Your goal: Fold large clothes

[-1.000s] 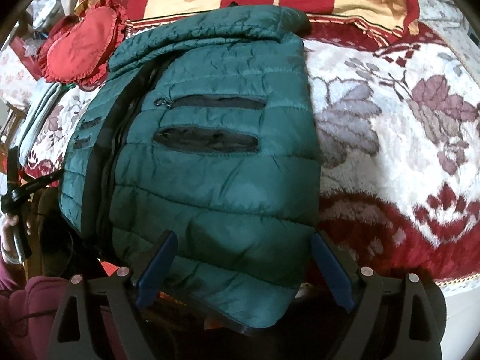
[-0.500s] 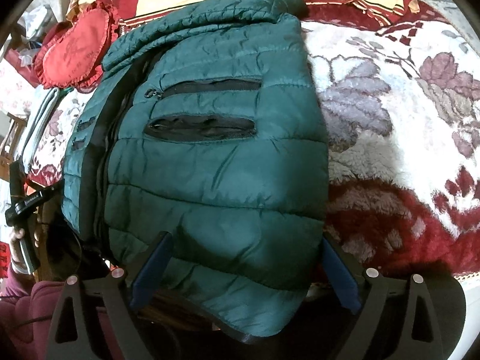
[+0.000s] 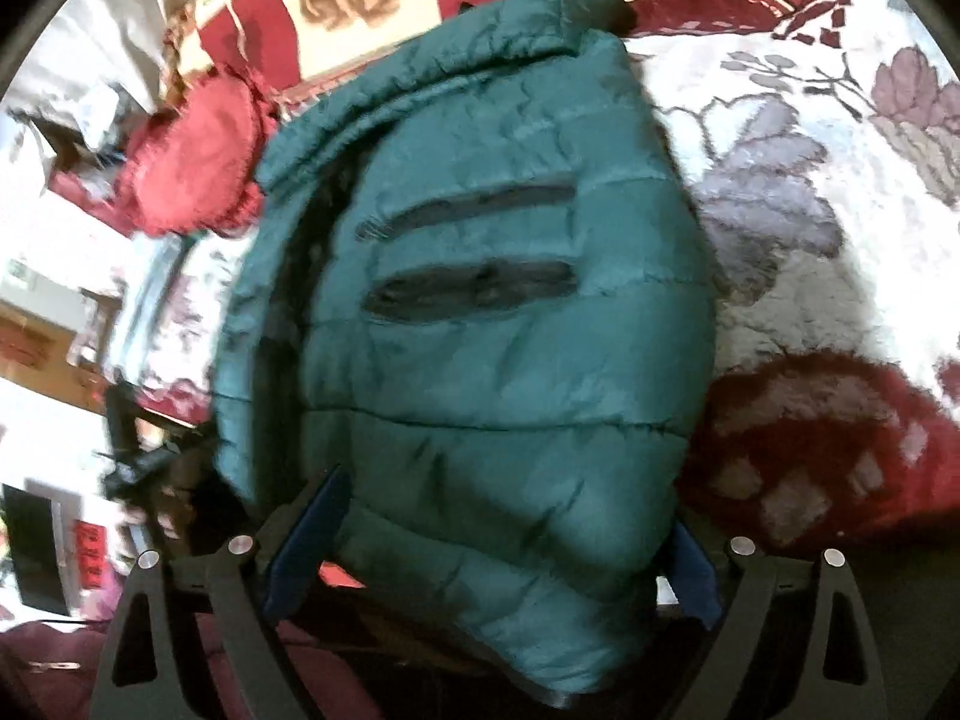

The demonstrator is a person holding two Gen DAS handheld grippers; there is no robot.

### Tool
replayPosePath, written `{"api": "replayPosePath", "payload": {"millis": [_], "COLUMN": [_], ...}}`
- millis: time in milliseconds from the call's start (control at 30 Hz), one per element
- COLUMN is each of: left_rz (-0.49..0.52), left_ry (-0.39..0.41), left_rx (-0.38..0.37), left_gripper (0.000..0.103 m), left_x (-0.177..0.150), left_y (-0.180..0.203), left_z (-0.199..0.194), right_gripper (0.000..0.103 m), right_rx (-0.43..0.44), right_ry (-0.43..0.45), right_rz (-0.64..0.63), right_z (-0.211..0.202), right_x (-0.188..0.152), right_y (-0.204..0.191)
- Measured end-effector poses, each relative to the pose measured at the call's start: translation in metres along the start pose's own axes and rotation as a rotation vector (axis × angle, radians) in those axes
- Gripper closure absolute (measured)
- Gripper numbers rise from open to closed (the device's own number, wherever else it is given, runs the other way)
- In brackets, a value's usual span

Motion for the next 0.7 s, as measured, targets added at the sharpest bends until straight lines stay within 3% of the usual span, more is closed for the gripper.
{"api": "replayPosePath", "payload": {"millis": [200,267,300,400,500,600,667,700], "left_rz": [-0.011,0.021,0.038,0.087,0.116,0.047,0.043,0.047], "left_ry": [-0.006,-0.021,-0.026,-0.016,-0.018,-0.011,-0.016,-0.017], "left_rx": [-0.010,0.011,0.010,-0.022,0.007,-0.008,-0.004,0.000], "left_gripper": [0.031,0.031,0.031,0.031,0.031,0.031,0.030,0.029], "left_x": [0.001,-0.001,-0.002,-0.003,-0.005,-0.004,-0.004,-0.004], "left_y": [0.000,0.008,0.010,0.022,0.021,0.013,0.012,0.012], "left_z": [0.012,0.014,0.012,0.007,0.011,0.016,0.018,0.018], "right_gripper": [0.014,0.024,0.035,0.052,0.052,0.052,0.047,0.036], "right_rx": [-0.050,-0.078,-0.092,-0.016,0.010,-0.006,-0.018,-0.006], "right_ry": [-0.009,-0.017,-0.023,-0.017,0.001,-0.031,-0.049,-0.051], "right_rz": [-0.087,-0.097,-0.112,-0.168,-0.237,-0.216,-0.189,-0.171], "right_z": [0.006,0.008,0.010,-0.004,-0.016,-0.003,0.010,0.011], "right_x": [0.000,0.002,0.004,0.007,0.011,0.007,0.002,0.000], "right_y": [-0.016,-0.015,-0.014,-0.027,-0.035,-0.029,-0.022,-0.018]}}
Point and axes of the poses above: each gripper's, at about its wrist camera, not at the fingertips, and z roughly the way its jaws point, y to its right, x to its top, the point moved 4 cm from there along z, roughly the way its jaws point, and after that the axes turned 6 degrees about y, right-handed, at the moved point
